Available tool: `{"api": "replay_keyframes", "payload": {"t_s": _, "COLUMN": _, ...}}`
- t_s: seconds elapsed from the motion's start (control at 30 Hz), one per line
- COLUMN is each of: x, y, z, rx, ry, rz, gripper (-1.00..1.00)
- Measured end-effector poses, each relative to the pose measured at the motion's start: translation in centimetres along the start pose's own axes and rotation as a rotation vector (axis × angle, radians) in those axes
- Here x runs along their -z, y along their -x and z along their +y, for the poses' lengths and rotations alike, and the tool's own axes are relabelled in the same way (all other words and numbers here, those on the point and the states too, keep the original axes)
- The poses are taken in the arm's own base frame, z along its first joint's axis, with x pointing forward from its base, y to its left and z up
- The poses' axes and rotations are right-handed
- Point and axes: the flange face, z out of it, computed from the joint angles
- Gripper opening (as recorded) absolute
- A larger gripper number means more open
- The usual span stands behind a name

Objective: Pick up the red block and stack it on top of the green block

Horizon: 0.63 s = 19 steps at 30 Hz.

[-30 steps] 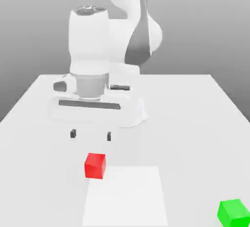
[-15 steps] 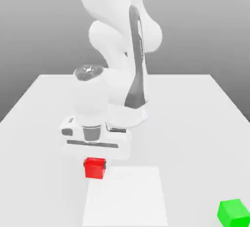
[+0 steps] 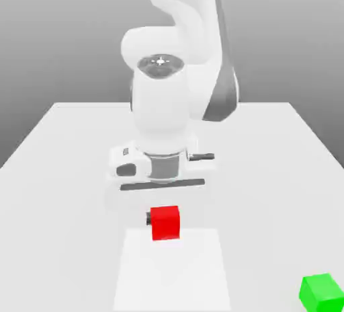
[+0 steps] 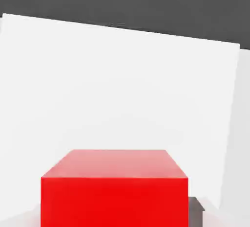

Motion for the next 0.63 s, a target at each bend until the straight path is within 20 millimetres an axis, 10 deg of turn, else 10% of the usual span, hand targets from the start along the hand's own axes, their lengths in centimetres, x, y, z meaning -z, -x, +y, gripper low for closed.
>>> {"api": "replay_keyframes", "payload": {"t_s": 0.33, "x": 1.9, "y": 4.4, "z": -19.9, "rx": 0.486, "ry": -0.002, "rz": 0.0, "gripper": -1.0}}
{"api": "replay_keyframes", "payload": {"t_s": 0.47, "x": -2.3, "y": 5.7, "z": -22.4, "rx": 0.547, "ry": -0.002, "rz": 0.0, "gripper": -1.0}}
{"api": "replay_keyframes", "payload": {"t_s": 0.5, "x": -3.6, "y": 5.7, "z": -22.4, "rx": 0.549, "ry": -0.002, "rz": 0.0, "gripper": 1.0}}
{"api": "replay_keyframes", "payload": {"t_s": 0.63, "x": -3.6, "y": 5.7, "z": -22.4, "rx": 0.549, "ry": -0.002, "rz": 0.0, "gripper": 1.0}}
